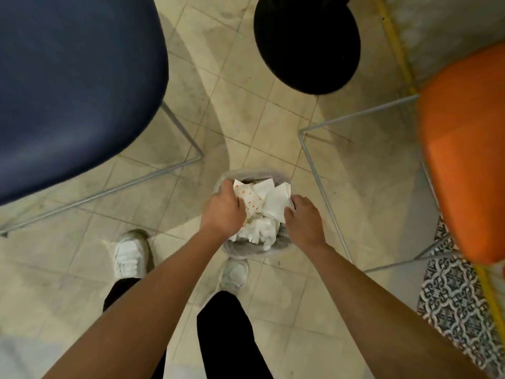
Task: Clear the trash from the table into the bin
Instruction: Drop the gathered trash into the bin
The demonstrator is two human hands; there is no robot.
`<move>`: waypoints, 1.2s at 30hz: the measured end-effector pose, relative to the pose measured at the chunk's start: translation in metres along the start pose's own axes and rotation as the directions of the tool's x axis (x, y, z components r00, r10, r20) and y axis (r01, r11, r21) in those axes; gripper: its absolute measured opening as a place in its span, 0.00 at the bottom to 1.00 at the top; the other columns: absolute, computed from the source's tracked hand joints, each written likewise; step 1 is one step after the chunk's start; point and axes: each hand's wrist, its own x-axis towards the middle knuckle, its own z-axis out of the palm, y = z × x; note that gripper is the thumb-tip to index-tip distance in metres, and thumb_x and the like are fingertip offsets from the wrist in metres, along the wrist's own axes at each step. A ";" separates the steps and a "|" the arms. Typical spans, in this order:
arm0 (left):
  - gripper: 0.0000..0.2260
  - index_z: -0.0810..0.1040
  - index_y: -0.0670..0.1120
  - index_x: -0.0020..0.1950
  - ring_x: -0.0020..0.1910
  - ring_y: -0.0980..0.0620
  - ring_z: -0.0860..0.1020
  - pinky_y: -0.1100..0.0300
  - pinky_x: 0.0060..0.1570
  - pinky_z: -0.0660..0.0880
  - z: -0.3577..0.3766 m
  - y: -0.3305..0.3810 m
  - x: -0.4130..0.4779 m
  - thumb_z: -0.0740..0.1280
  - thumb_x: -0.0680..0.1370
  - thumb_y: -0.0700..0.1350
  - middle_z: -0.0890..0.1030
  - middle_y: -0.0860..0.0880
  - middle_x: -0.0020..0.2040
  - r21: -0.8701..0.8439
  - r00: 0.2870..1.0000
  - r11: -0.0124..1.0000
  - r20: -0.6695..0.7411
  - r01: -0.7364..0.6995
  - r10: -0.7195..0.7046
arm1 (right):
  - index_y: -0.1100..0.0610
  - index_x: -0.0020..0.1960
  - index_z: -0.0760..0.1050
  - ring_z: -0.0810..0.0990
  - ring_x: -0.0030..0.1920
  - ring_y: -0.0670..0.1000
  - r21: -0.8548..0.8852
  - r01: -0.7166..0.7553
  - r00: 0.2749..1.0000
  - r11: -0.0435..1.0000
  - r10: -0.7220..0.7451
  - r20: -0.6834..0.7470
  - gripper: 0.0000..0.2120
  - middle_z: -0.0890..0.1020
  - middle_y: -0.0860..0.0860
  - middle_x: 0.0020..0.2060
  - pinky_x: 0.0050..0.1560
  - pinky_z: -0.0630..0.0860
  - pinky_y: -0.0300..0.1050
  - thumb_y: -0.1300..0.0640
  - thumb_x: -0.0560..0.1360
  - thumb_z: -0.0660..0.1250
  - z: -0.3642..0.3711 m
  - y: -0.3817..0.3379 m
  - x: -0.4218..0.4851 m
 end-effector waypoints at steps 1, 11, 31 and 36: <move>0.14 0.62 0.40 0.64 0.50 0.35 0.76 0.51 0.45 0.69 0.008 -0.002 0.002 0.57 0.79 0.41 0.78 0.36 0.52 0.010 1.000 1.000 0.002 0.008 -0.008 | 0.63 0.61 0.71 0.75 0.57 0.58 0.001 -0.011 1.000 1.000 0.011 -0.008 0.13 0.77 0.59 0.56 0.52 0.69 0.46 0.62 0.78 0.59 0.004 0.003 0.003; 0.16 0.60 0.41 0.64 0.59 0.39 0.69 0.49 0.55 0.66 0.071 -0.027 0.024 0.58 0.77 0.38 0.74 0.38 0.58 0.249 0.986 0.968 0.166 -0.027 -0.016 | 0.52 0.66 0.65 0.79 0.53 0.57 -0.094 0.008 1.000 0.996 -0.011 -0.026 0.18 0.81 0.54 0.53 0.47 0.73 0.48 0.63 0.78 0.61 0.049 0.021 0.023; 0.23 0.63 0.44 0.70 0.62 0.44 0.71 0.54 0.57 0.71 0.087 -0.046 0.038 0.63 0.76 0.36 0.70 0.42 0.64 0.220 0.992 0.967 0.037 -0.128 0.123 | 0.51 0.68 0.67 0.72 0.65 0.52 -0.081 0.113 0.992 0.990 -0.109 0.058 0.20 0.77 0.50 0.62 0.61 0.72 0.51 0.53 0.77 0.64 0.073 0.028 0.036; 0.20 0.65 0.44 0.68 0.62 0.44 0.73 0.53 0.57 0.72 0.057 -0.037 0.027 0.64 0.77 0.40 0.71 0.42 0.65 0.138 0.986 0.977 -0.020 -0.163 0.168 | 0.52 0.68 0.68 0.70 0.65 0.52 -0.121 0.144 0.990 0.982 -0.142 0.023 0.20 0.76 0.50 0.63 0.62 0.70 0.49 0.50 0.77 0.63 0.056 0.009 0.030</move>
